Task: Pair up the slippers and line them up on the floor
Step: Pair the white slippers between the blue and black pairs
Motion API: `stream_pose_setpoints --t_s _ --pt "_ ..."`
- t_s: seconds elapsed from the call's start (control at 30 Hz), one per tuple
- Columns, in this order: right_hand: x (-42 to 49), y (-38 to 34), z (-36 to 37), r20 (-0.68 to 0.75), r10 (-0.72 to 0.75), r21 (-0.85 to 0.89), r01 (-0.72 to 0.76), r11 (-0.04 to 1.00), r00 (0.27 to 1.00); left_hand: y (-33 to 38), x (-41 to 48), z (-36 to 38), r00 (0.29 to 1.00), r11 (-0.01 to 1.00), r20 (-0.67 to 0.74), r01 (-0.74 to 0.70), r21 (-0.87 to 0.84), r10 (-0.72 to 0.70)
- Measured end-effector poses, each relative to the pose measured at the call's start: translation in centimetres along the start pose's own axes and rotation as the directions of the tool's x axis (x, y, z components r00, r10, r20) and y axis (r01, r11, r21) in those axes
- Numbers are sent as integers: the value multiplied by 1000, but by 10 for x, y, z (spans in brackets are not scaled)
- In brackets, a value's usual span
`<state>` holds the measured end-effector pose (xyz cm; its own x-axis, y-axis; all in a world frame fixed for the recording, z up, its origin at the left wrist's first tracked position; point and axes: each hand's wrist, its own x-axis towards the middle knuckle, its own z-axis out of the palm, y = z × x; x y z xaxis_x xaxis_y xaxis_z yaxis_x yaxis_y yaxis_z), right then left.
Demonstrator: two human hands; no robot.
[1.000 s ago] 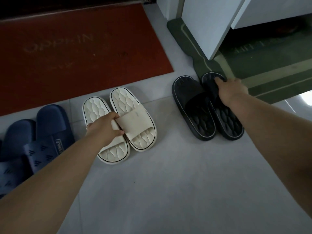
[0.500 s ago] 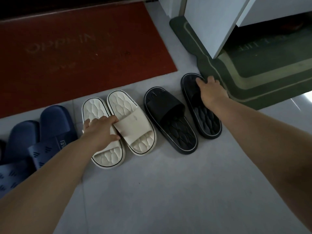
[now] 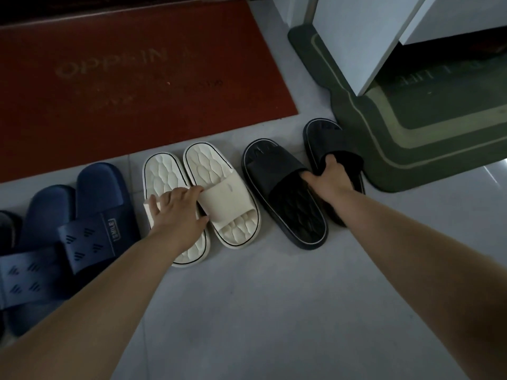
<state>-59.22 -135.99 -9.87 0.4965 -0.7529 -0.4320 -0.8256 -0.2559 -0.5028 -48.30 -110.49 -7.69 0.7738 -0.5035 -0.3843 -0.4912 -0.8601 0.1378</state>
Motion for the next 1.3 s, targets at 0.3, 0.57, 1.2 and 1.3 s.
stream_pose_setpoints --t_s 0.3,0.57,1.2,1.3 --pt "14 4 -6 -148 -166 -214 132 968 975 -1 -8 0 999 995 -51 -18 -102 12" --pt "13 2 -7 -107 -103 -125 90 988 989 -7 -17 -4 999 989 -18 -35 -142 33" --pt "-89 -135 99 646 -462 -401 785 472 608 -92 -81 -35 1000 977 -10 2 -213 -5" --pt "-95 -145 102 643 -441 -363 756 544 626 -111 -99 -41 1000 978 1 -14 -208 14"
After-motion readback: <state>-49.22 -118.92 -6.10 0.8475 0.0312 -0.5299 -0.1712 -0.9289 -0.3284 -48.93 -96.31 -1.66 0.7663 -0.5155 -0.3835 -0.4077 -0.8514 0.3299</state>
